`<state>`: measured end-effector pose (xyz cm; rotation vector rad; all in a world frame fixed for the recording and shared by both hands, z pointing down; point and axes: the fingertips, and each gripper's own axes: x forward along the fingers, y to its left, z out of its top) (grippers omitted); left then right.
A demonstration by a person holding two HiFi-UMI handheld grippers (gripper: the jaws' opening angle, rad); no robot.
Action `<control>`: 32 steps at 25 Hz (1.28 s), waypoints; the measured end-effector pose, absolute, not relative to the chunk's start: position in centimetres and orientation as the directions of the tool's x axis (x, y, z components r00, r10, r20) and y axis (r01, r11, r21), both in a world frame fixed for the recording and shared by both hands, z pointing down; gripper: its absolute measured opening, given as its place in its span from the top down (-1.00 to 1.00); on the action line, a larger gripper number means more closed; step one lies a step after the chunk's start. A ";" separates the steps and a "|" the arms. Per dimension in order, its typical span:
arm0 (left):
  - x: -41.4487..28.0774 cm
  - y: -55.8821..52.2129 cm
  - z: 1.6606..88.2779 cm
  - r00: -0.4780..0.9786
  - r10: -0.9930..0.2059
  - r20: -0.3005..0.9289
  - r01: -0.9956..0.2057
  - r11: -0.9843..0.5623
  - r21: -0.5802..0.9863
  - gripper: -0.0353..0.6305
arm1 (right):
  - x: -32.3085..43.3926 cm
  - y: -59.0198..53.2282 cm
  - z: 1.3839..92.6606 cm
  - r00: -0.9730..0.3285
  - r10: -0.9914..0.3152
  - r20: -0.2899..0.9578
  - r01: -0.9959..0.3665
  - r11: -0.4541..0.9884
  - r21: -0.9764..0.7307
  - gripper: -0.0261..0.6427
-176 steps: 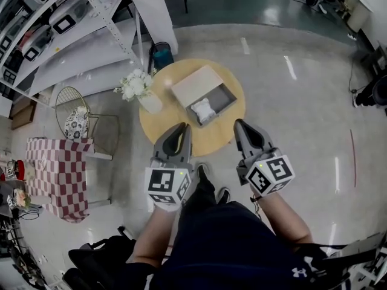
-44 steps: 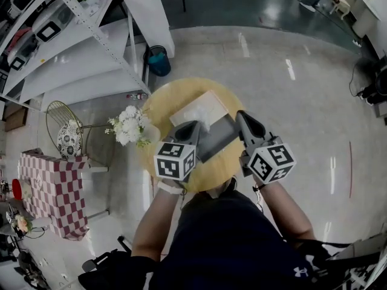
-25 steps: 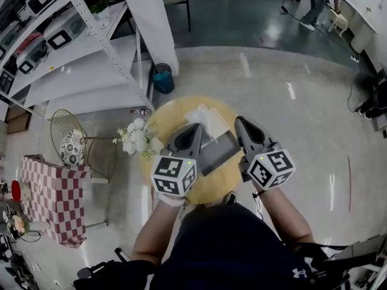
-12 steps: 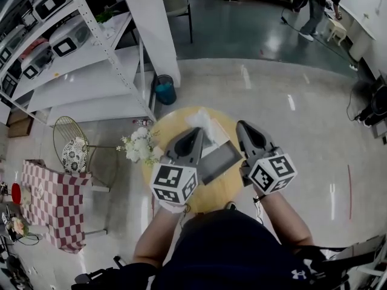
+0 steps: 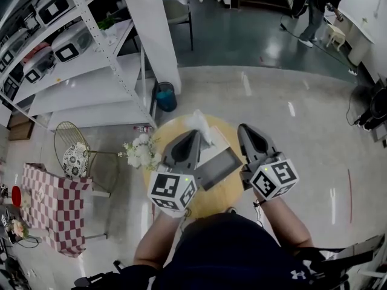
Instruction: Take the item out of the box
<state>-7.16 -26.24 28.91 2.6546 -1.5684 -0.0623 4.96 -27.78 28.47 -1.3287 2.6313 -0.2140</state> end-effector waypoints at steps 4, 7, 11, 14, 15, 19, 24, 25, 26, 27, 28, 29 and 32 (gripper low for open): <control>-7.2 -25.8 27.7 0.477 -0.878 -0.040 -0.879 -0.477 0.004 0.84 | 4.7 -27.7 27.4 -0.578 -0.805 -0.130 -0.784 0.593 -0.182 0.90; -7.4 -25.8 27.8 0.466 -0.884 -0.043 -0.884 -0.465 -0.034 0.84 | 4.6 -27.7 27.7 -0.577 -0.806 -0.128 -0.785 0.591 -0.185 0.90; -8.2 -26.1 28.1 0.445 -0.894 -0.053 -0.896 -0.443 -0.047 0.84 | 4.5 -27.9 28.2 -0.575 -0.810 -0.117 -0.787 0.587 -0.189 0.90; -8.7 -26.3 27.7 0.429 -0.900 -0.072 -0.903 -0.427 -0.039 0.84 | 4.5 -28.1 28.3 -0.574 -0.811 -0.112 -0.789 0.585 -0.190 0.90; -8.9 -26.4 27.5 0.423 -0.903 -0.079 -0.906 -0.422 -0.031 0.84 | 4.4 -28.1 28.3 -0.574 -0.811 -0.111 -0.789 0.584 -0.190 0.90; -9.3 -26.4 27.5 0.412 -0.907 -0.089 -0.911 -0.411 -0.032 0.84 | 4.0 -28.2 28.5 -0.576 -0.810 -0.108 -0.787 0.586 -0.193 0.90; -9.4 -26.2 27.4 0.412 -0.906 -0.095 -0.911 -0.409 -0.055 0.84 | 3.7 -28.1 28.8 -0.583 -0.806 -0.103 -0.782 0.591 -0.197 0.90; -9.5 -26.2 27.4 0.410 -0.907 -0.096 -0.912 -0.406 -0.057 0.84 | 3.7 -28.1 28.8 -0.584 -0.805 -0.102 -0.782 0.592 -0.197 0.90; -9.6 -26.2 27.3 0.407 -0.908 -0.097 -0.913 -0.403 -0.060 0.84 | 3.7 -28.1 28.8 -0.584 -0.805 -0.101 -0.782 0.592 -0.197 0.90; -9.7 -26.2 27.3 0.405 -0.909 -0.097 -0.914 -0.401 -0.063 0.84 | 3.7 -28.1 28.8 -0.584 -0.805 -0.100 -0.782 0.592 -0.196 0.90; -9.8 -26.3 27.3 0.404 -0.910 -0.097 -0.914 -0.399 -0.064 0.85 | 3.7 -28.1 28.8 -0.583 -0.806 -0.099 -0.783 0.591 -0.197 0.90; -9.8 -26.3 27.5 0.404 -0.910 -0.095 -0.915 -0.399 -0.064 0.84 | 3.7 -28.1 28.9 -0.582 -0.807 -0.097 -0.784 0.589 -0.198 0.90; -9.9 -26.5 28.1 0.403 -0.912 -0.082 -0.915 -0.399 -0.054 0.84 | 4.0 -28.2 29.2 -0.576 -0.812 -0.093 -0.787 0.582 -0.204 0.90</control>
